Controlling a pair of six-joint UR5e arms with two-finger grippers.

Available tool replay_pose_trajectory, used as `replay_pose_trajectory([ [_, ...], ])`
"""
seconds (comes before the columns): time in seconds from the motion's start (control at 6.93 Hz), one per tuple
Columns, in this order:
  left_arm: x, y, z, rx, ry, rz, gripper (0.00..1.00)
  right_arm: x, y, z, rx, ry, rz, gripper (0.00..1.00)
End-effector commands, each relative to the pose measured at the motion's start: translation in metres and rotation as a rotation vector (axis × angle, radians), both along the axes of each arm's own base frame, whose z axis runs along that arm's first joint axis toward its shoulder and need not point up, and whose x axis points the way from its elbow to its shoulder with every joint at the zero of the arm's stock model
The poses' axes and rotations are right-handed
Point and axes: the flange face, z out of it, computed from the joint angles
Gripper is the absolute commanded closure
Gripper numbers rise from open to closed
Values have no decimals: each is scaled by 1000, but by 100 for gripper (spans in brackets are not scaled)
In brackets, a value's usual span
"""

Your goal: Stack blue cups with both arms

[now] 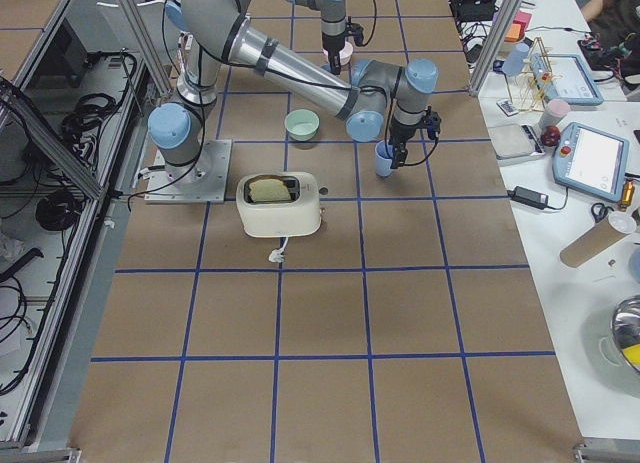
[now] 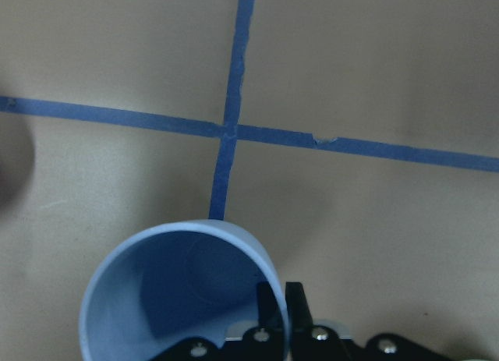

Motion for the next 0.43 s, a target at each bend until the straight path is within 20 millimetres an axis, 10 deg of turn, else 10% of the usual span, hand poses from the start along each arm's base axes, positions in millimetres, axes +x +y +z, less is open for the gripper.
replay_pose_trajectory([
  [0.0, 12, -4, 43, 21, -10, 5, 0, 1, 4, -11, -6, 2, 17, 12],
  [0.29, 83, -60, 146, 87, 62, 1, 0, 1, 4, -12, -10, 0, 15, 100],
])
